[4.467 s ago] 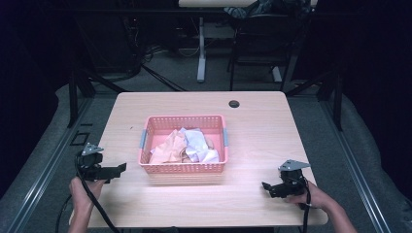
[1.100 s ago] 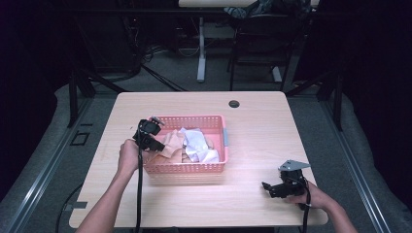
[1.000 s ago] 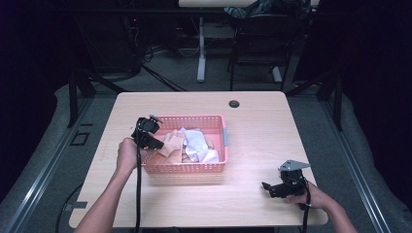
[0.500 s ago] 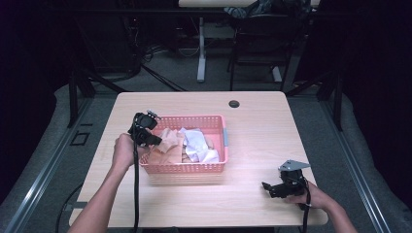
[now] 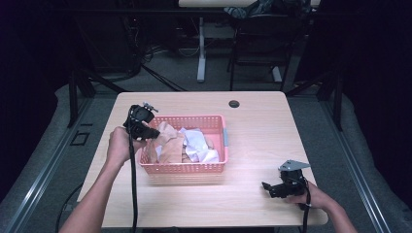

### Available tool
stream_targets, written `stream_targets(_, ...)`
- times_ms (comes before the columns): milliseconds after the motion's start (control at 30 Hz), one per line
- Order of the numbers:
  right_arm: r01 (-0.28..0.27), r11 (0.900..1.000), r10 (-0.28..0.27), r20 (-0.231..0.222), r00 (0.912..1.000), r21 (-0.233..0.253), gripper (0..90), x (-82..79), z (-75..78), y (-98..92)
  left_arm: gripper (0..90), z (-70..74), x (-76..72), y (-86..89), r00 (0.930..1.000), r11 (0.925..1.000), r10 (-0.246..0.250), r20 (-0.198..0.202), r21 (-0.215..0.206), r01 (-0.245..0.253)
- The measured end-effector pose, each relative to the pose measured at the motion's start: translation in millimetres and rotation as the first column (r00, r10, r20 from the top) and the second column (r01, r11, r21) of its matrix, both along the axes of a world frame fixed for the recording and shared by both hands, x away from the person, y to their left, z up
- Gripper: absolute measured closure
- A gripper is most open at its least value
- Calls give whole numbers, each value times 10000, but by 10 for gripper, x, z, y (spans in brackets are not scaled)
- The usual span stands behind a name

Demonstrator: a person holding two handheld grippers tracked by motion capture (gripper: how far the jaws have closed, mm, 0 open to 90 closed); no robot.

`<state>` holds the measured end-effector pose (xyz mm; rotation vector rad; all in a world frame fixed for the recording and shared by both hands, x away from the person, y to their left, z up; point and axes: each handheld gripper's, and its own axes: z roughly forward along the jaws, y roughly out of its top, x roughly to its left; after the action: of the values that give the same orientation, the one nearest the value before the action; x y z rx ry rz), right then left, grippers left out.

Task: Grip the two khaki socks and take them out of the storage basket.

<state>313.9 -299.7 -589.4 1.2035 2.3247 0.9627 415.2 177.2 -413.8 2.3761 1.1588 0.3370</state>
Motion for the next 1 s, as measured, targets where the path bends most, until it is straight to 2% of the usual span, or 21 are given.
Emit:
stream_targets(467,-45,10000,45,6,10000,-51,0,3,3,-3,871,228,-22,62,9994,9999,96,340,-135,-92)
stream_targets(633,4,10000,-4,-3,10000,6,0,0,0,0,871,307,-38,91,9989,9999,153,447,-35,-152)
stream_targets(1000,0,10000,0,0,10000,3,0,0,0,0,870,496,-93,270,9950,9986,530,849,-64,-526)
